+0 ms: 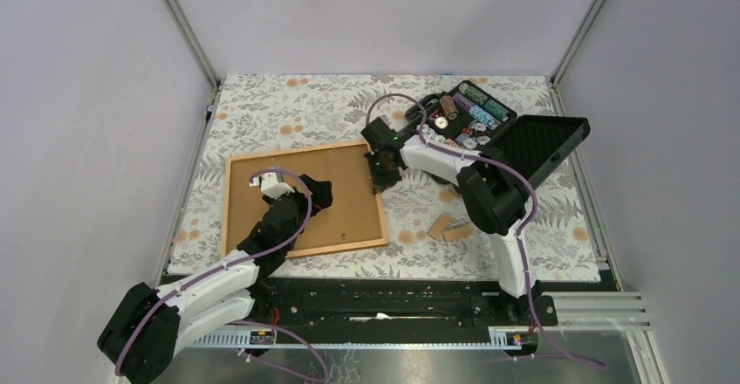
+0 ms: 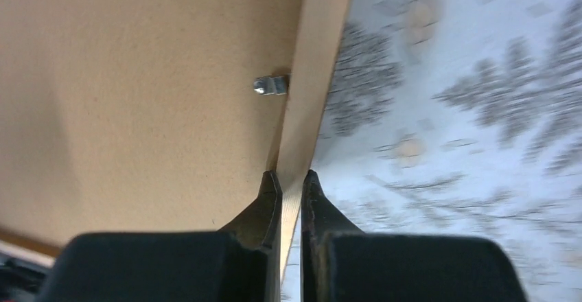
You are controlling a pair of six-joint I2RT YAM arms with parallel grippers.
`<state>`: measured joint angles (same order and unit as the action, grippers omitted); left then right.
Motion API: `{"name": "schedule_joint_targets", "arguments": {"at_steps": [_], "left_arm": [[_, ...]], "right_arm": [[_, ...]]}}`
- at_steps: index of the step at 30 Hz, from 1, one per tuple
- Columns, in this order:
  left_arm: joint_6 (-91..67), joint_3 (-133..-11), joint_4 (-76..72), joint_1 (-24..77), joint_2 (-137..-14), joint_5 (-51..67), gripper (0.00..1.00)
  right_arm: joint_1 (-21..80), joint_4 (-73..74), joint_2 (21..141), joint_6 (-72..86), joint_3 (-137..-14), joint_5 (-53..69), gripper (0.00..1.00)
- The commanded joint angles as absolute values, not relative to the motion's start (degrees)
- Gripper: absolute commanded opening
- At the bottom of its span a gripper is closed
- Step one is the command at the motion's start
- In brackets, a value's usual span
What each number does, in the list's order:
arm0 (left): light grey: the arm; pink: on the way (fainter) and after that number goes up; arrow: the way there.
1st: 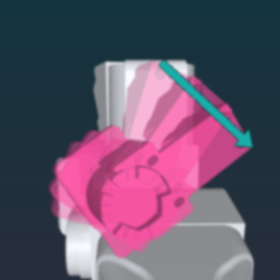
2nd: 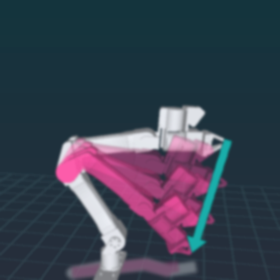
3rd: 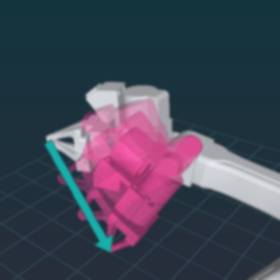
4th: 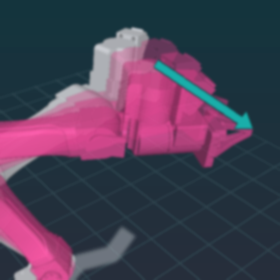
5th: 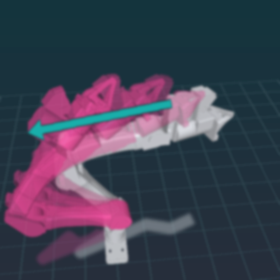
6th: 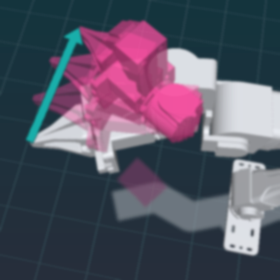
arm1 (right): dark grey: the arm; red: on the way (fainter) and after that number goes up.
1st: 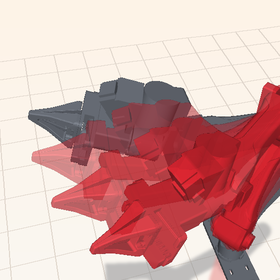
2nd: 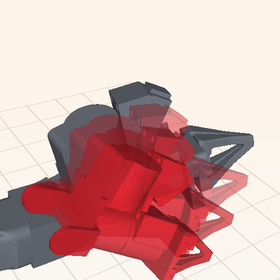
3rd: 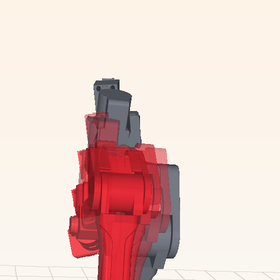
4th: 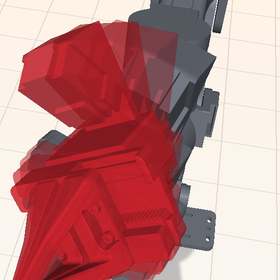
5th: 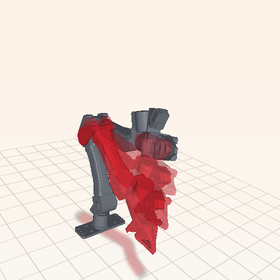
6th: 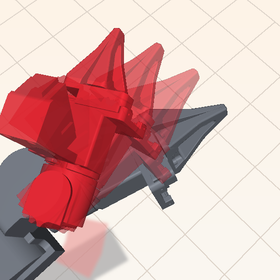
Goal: Put the photo into the frame
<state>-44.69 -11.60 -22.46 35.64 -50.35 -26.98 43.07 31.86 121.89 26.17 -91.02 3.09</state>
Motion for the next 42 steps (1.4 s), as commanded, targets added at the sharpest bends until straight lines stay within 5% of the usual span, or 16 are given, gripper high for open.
{"name": "schedule_joint_targets", "arguments": {"at_steps": [1,6,8,15,18,28,42], "left_arm": [[-45.0,-12.8,-24.3,35.4,-50.6,-26.5,0.99],[-44.8,-13.0,-24.3,35.5,-50.9,-26.5,0.99],[-44.8,-13.0,-24.3,35.5,-50.9,-26.6,0.99],[-44.7,-13.2,-24.3,35.6,-51.4,-26.8,0.99],[-44.7,-13.4,-24.2,35.6,-51.8,-26.8,0.99],[-44.8,-13.4,-24.0,35.5,-51.5,-26.5,0.99],[-44.7,-13.2,-24.1,35.5,-51.1,-26.2,0.99]], "right_arm": [[40.3,36.1,123.1,4.8,-93.0,-1.3,0.00],[38.3,36.3,130.7,-3.1,-107.7,-4.3,0.01],[38.2,41.8,136.1,-3.7,-117.8,-6.6,0.08],[38.2,52.9,139.5,7.3,-131.2,-17.8,0.80],[38.3,53.3,131.5,12.4,-123.7,-10.6,0.94],[42.5,33.3,106.2,34.1,-82.0,7.3,1.00],[47.8,25.5,112.4,51.1,-78.0,-6.3,0.94]]}}
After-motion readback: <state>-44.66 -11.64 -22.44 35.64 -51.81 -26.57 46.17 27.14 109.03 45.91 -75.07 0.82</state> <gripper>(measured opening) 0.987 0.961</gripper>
